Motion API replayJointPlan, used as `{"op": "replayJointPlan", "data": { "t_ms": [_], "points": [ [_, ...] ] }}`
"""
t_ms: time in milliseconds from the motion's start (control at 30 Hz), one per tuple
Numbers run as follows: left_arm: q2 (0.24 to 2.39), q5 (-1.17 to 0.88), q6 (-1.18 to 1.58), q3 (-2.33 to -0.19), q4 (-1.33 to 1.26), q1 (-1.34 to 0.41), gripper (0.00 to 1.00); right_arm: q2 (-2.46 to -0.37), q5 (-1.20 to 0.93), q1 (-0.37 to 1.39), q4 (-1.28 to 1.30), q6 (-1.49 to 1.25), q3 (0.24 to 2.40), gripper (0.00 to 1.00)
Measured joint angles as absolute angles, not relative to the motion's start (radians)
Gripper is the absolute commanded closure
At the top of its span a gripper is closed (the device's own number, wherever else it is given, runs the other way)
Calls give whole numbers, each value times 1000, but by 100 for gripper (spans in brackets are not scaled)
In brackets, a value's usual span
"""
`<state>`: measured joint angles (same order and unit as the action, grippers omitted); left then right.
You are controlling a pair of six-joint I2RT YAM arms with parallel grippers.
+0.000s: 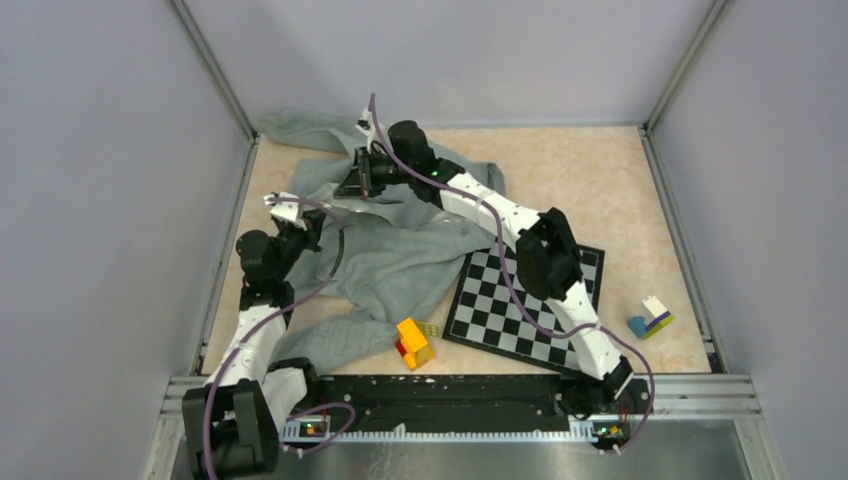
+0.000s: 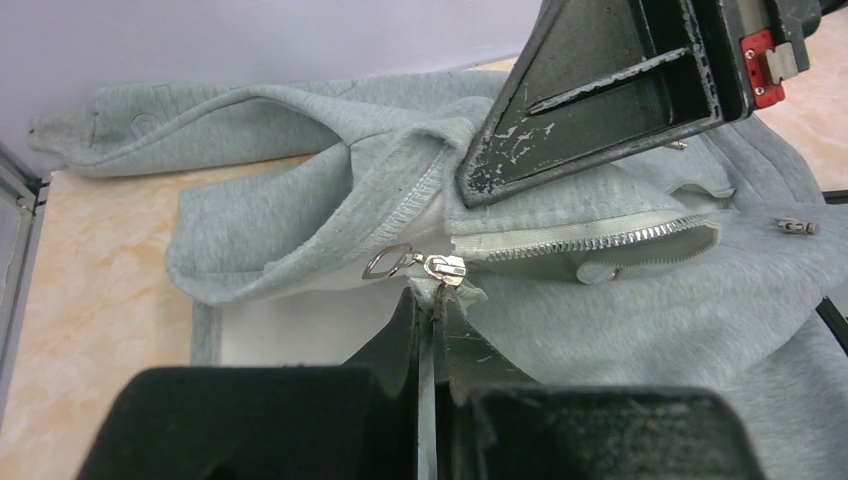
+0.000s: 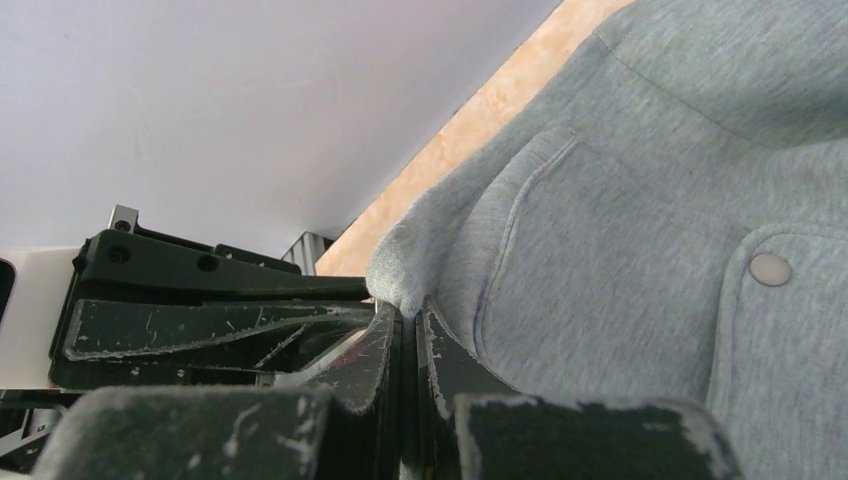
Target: Zip up the jacket
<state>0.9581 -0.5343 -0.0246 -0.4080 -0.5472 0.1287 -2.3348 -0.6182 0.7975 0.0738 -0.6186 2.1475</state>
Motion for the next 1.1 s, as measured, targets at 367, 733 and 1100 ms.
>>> {"op": "replayJointPlan", "data": {
  "t_ms": [367,733,1100],
  "points": [
    [958,-519,-20,-405,-555,129,100,-2333,-619,798,75,-609,2122,100],
    [965,-508,-21,-405,-555,129,100,-2329,-619,798,76,-603,2120,100],
    [972,-508,-21,-405,-555,129,100,-2315,-630,800,73,-606,2119,100]
  ]
}}
